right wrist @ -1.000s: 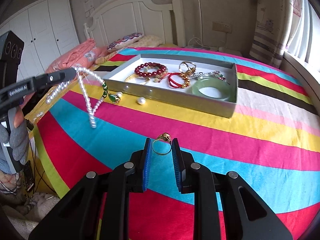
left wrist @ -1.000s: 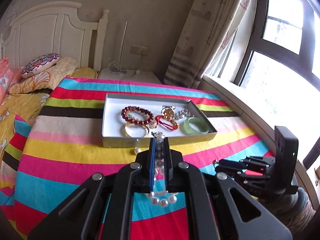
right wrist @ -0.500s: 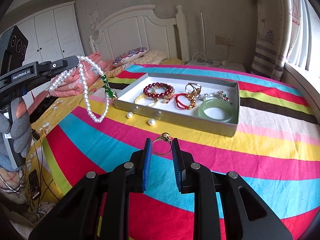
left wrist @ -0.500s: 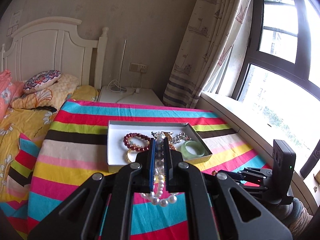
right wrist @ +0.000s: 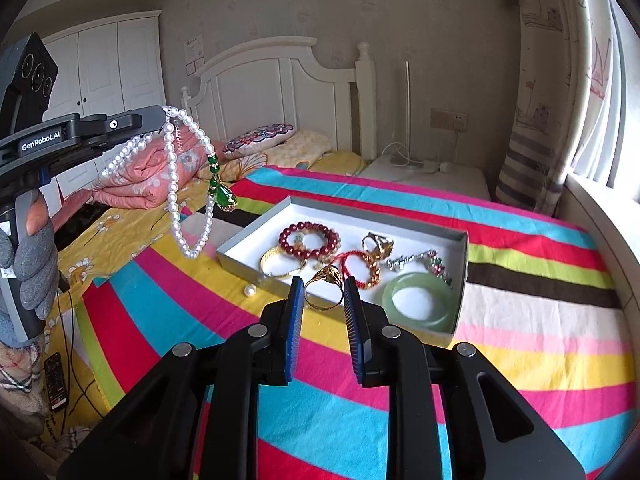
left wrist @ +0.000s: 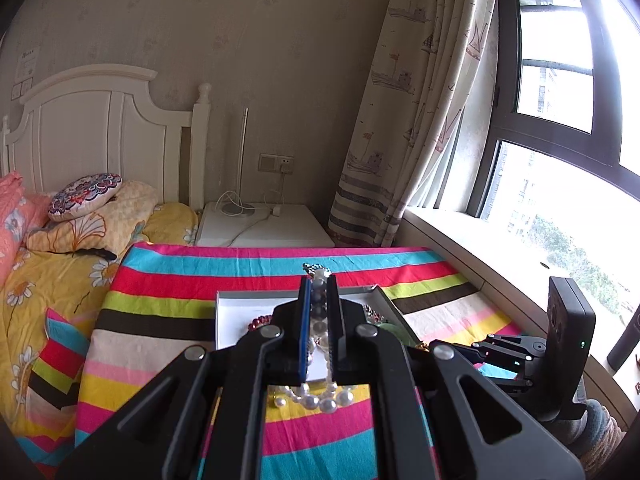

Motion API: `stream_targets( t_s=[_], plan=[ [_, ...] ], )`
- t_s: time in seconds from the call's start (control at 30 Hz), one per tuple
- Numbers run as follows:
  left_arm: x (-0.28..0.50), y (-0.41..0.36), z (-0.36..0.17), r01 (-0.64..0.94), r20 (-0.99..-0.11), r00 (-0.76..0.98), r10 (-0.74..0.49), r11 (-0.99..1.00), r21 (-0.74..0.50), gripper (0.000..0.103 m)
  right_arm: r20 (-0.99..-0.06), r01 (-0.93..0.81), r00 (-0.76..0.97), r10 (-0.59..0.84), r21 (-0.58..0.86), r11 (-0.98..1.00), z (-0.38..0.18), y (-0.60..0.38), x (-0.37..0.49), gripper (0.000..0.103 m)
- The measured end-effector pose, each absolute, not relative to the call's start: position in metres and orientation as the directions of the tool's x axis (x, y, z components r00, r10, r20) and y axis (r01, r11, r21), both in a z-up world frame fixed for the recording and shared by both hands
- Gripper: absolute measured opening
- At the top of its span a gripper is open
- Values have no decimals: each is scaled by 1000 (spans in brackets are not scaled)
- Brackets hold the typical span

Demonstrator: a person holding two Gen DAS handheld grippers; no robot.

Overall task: Organize jewelry
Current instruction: 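Carry the ring with the right tool while the left tool carries the pearl necklace into the tray, then open both tools to release the ring and pearl necklace in the tray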

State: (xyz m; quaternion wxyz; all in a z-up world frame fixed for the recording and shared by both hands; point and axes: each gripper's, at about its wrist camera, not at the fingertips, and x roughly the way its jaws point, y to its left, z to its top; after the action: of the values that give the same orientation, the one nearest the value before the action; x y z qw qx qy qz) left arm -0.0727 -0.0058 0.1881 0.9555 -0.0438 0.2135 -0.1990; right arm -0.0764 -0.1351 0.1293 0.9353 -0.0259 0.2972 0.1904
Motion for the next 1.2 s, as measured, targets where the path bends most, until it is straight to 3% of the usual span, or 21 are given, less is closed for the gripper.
stream_targets(
  t_s=[0.43,0.67,1.2],
  plan=[
    [-28,-20,193,345,-437,824,-361,931,-118,7,-563,-376,760,324,24,926,140,-127,-28,22],
    [14,-20,189,368,-493,764,-417,909,-197,7,-598,-359,737,314,47,932,132,-138,6,22],
    [90,-42,106,266,-587,713,-383,923,-279,7,-687,-266,669,283,135,955,89,-158,72,22]
  ],
)
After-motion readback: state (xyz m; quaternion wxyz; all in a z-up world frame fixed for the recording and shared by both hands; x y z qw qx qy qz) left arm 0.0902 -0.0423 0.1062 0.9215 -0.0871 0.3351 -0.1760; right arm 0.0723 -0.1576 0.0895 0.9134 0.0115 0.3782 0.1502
